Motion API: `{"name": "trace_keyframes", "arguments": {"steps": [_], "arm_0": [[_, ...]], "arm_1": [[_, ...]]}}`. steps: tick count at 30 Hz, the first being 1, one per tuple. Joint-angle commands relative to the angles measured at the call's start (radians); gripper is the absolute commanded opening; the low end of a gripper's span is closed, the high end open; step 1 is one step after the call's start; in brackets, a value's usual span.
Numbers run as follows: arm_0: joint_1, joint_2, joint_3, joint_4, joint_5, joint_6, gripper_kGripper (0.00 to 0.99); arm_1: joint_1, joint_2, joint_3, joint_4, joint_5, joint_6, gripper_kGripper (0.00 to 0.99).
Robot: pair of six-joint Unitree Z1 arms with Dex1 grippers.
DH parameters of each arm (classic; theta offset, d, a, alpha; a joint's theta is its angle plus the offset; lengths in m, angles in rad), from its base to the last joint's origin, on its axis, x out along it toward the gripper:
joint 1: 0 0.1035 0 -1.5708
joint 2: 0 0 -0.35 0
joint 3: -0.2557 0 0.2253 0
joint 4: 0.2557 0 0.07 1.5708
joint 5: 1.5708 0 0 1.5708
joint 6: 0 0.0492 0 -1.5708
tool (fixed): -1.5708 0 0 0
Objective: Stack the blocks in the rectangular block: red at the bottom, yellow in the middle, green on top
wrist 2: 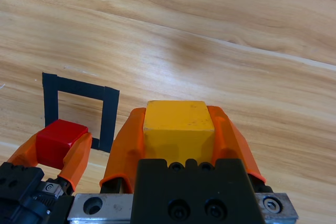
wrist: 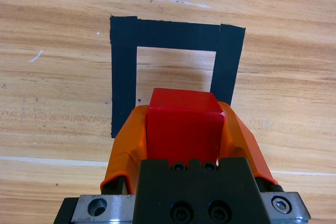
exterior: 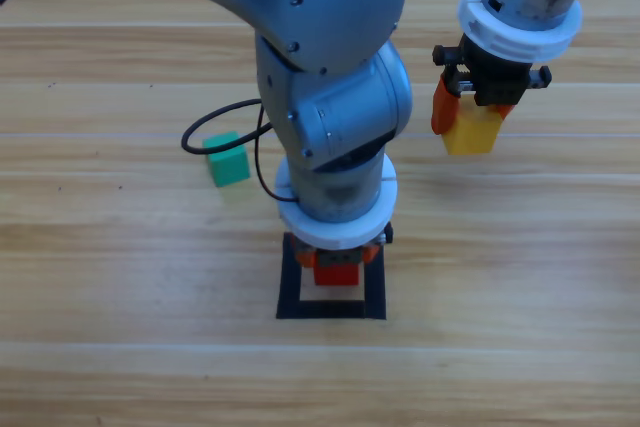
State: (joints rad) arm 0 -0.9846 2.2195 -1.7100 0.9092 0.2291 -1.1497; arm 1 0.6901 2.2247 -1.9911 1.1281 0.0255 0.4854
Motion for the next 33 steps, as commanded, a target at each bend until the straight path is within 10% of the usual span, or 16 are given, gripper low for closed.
{"name": "trace_keyframes", "arguments": {"steps": [1, 33], "arm_0": [[-0.019, 0.048, 0.023, -0.001, 0.015, -0.001, 0.000], [-0.019, 0.085, 0.043, -0.061, 0.030, 0.005, 0.000]], "arm_1": [[-0.037, 0.013, -0.008, 0.015, 0.008, -0.010, 0.000], [-0.043, 0.021, -0.014, 0.012, 0.008, -0.013, 0.000]]}}
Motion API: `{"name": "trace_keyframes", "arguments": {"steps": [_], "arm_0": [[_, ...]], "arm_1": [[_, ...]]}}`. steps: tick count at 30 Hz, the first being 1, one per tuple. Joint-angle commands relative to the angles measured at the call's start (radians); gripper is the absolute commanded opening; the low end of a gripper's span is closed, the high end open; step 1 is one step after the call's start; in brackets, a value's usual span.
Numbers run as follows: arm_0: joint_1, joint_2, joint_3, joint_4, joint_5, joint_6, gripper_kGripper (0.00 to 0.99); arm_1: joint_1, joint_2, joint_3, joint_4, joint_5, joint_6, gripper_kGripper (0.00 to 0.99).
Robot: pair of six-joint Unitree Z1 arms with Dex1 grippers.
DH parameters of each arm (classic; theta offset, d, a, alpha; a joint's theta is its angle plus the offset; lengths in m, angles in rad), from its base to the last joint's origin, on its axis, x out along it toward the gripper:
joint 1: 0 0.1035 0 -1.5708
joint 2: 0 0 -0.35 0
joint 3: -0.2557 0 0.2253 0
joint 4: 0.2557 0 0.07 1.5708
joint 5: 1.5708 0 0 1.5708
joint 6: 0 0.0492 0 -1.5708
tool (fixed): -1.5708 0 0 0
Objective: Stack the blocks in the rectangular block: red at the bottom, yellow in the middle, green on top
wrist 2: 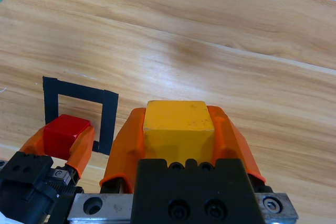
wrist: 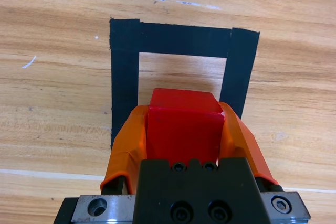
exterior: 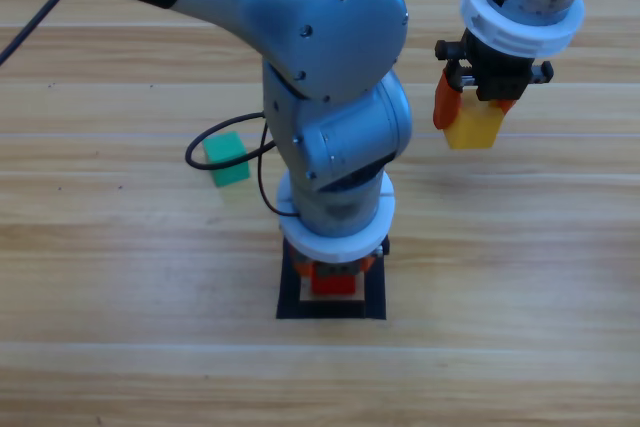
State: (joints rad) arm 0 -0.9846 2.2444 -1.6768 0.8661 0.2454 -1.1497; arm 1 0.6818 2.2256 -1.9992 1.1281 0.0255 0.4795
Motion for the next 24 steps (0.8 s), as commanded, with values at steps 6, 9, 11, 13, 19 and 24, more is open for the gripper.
{"name": "trace_keyframes", "arguments": {"steps": [6, 9, 11, 13, 19, 24], "arm_0": [[-0.019, 0.069, 0.006, -0.021, 0.017, 0.007, 0.000], [-0.019, 0.075, 0.006, -0.022, 0.017, 0.008, 0.000], [-0.019, 0.081, 0.008, -0.024, 0.018, 0.010, 0.000], [-0.019, 0.086, 0.006, -0.027, 0.018, 0.011, 0.000], [-0.019, 0.086, 0.005, -0.029, 0.018, 0.013, 0.000], [-0.017, 0.084, 0.014, -0.029, 0.018, 0.016, 0.000]], "arm_1": [[-0.035, 0.020, -0.007, 0.012, 0.008, -0.007, 0.000], [-0.035, 0.020, -0.007, 0.012, 0.008, -0.007, 0.000], [-0.035, 0.020, -0.009, 0.012, 0.010, -0.007, 0.000], [-0.035, 0.020, -0.009, 0.012, 0.008, -0.007, 0.000], [-0.035, 0.020, -0.009, 0.012, 0.008, -0.007, 0.000], [-0.035, 0.020, -0.009, 0.012, 0.010, -0.007, 0.000]]}}
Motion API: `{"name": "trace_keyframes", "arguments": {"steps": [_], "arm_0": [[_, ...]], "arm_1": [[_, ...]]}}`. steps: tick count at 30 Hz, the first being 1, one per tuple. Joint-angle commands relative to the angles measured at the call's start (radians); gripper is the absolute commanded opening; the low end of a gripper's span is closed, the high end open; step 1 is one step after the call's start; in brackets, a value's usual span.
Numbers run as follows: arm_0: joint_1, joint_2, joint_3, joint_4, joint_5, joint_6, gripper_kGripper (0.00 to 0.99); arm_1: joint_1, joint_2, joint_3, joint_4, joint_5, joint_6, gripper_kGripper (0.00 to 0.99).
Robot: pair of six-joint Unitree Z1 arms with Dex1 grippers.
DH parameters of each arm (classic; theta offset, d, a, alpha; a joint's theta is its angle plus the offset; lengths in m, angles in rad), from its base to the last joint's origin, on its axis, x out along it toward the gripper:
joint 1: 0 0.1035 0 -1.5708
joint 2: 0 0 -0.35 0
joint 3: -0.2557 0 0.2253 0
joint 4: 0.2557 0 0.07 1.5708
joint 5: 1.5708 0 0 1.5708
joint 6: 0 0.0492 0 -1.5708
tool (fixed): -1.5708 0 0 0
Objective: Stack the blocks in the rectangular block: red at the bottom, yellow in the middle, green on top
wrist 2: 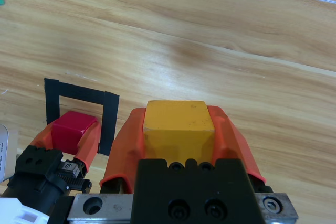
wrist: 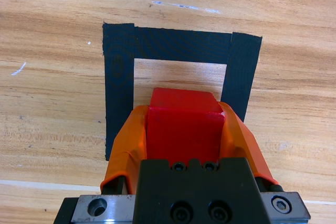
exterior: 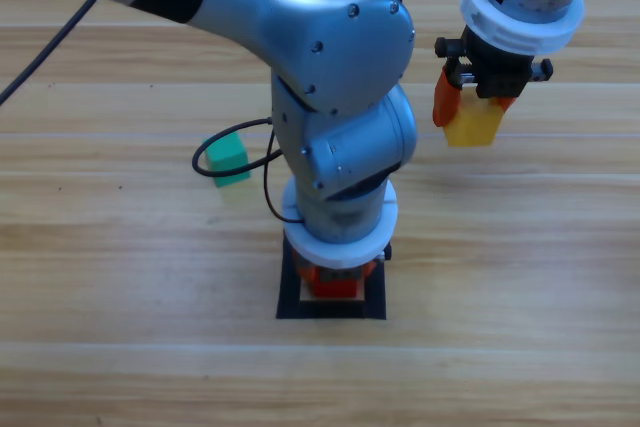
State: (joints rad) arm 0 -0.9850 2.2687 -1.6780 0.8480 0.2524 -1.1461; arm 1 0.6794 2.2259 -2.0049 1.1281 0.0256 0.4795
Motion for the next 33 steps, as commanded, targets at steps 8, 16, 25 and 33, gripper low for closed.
{"name": "trace_keyframes", "arguments": {"steps": [8, 16, 25, 33], "arm_0": [[-0.018, 0.063, -0.008, -0.009, 0.010, 0.005, 0.623], [-0.027, 0.041, -0.002, -0.003, 0.016, -0.009, 0.884], [-0.029, -0.120, -0.069, 0.048, 0.057, 0.014, 0.942], [-0.009, -0.457, -0.086, 0.157, 0.139, 0.111, 0.983]], "arm_1": [[-0.032, 0.017, -0.002, 0.012, 0.010, -0.007, 0.000], [-0.032, 0.014, 0.002, 0.012, 0.010, -0.009, 0.000], [-0.031, -0.042, 0.018, 0.012, -0.019, 0.005, 0.000], [0.020, -0.061, 0.031, 0.035, -0.038, 0.091, 0.000]]}}
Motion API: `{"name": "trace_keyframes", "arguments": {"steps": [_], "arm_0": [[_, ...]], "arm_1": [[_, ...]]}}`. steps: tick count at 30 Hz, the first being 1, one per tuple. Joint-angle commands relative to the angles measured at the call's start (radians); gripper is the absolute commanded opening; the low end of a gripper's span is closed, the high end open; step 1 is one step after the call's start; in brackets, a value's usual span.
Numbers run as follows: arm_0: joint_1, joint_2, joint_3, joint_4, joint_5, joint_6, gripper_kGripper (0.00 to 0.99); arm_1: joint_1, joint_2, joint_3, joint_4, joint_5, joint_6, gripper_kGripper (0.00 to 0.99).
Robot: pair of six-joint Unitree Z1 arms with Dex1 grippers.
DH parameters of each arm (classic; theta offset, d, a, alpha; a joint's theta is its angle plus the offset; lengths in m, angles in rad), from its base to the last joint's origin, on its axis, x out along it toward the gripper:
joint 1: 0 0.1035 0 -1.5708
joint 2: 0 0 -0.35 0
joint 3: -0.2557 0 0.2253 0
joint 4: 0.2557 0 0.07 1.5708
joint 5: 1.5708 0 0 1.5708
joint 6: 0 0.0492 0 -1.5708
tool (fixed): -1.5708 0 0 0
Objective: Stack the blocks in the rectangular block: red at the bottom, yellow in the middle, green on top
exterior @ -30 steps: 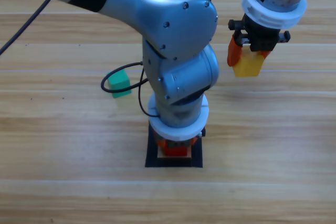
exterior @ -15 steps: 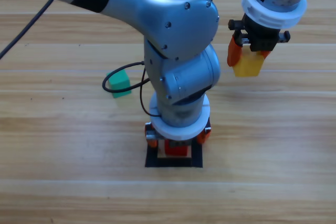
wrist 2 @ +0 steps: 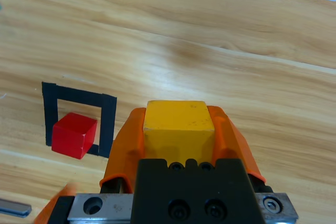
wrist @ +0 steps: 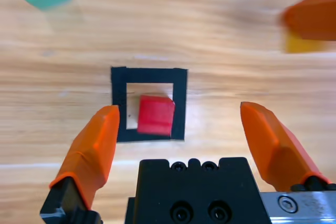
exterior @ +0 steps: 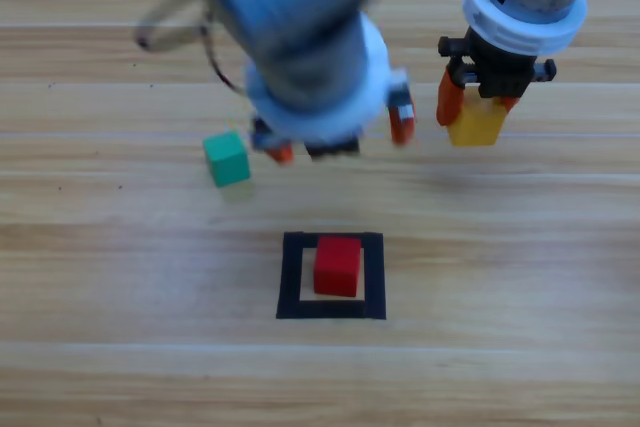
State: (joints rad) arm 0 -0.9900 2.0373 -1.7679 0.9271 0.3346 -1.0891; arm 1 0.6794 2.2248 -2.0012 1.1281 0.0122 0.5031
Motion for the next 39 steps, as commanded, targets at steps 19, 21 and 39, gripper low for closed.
{"name": "trace_keyframes", "arguments": {"steps": [19, 21, 39], "arm_0": [[0.398, -0.635, 0.263, -0.002, -0.114, 0.457, 0.962], [0.398, -0.635, 0.281, -0.002, -0.115, 0.463, 0.963], [0.493, -0.625, 0.334, 0.010, -0.313, 0.465, 0.965]], "arm_1": [[0.293, 0.167, -0.286, 0.200, -0.054, 0.425, 0.000], [0.301, 0.211, -0.347, 0.225, -0.055, 0.440, 0.000], [0.307, 0.332, -0.467, 0.286, -0.070, 0.486, 0.000]]}}
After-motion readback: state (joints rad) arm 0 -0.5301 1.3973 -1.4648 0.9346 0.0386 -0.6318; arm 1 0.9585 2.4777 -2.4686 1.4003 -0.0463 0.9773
